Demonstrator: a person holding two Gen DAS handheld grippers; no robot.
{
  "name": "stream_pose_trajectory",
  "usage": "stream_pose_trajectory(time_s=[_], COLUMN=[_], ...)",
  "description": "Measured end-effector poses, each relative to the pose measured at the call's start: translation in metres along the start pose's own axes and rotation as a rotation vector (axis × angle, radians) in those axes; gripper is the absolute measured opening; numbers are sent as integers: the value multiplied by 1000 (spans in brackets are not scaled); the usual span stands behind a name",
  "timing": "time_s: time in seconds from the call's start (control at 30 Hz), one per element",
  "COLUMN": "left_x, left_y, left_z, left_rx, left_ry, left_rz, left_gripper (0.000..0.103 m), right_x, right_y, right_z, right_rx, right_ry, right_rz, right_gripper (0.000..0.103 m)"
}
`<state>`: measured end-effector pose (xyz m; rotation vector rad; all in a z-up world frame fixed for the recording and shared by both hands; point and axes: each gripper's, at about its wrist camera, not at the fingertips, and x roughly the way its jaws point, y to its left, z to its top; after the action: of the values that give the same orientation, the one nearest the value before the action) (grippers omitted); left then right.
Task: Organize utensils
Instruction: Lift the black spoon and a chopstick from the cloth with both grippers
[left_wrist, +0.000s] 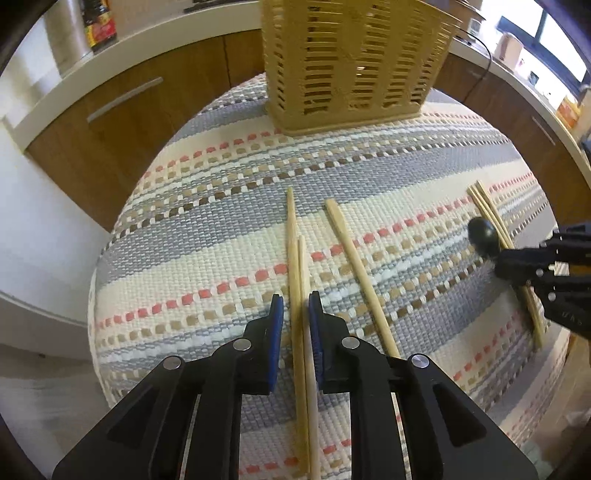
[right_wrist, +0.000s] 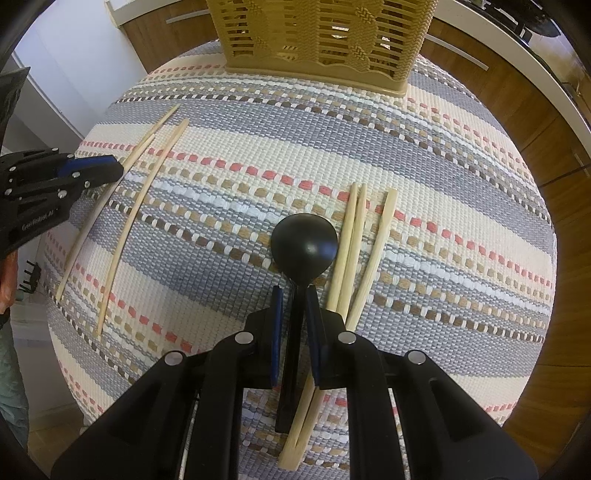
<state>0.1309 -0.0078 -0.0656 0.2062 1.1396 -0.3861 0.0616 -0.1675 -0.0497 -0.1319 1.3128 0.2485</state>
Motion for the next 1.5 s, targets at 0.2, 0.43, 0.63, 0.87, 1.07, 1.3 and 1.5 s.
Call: stream_pose_trajectory(time_s=[0.2,0.43,0.63,0.87,1.07,1.3,1.5], left_x=[0,-10,-14,-7,8,7,11], left_y=[5,5,15,31,19,28,17], left_z=[-1,-16,-16,20,34,42,41], left_rx=[-7,16,-15,-116,-60,-76,9], left_ry=[-1,11,11,-19,48,66,65], left_rz=[6,36,-12,-115,17,9,68], left_gripper=[20,18,17,16,16,16,13], right_x=[-1,-2,-2,-2,-1,1,2], right_y=[0,-1,2,3,-2,-7,3], right_z=[-3,-7,-8,-6,-3,4,6], right_rx=[2,1,-12,-7,-8,-14,-64], right_ry=[-8,-15,-14,-7,0,20,18], right_rz=[6,7,1,8,16,24,-9], right_gripper=[11,11,11,11,11,11,6])
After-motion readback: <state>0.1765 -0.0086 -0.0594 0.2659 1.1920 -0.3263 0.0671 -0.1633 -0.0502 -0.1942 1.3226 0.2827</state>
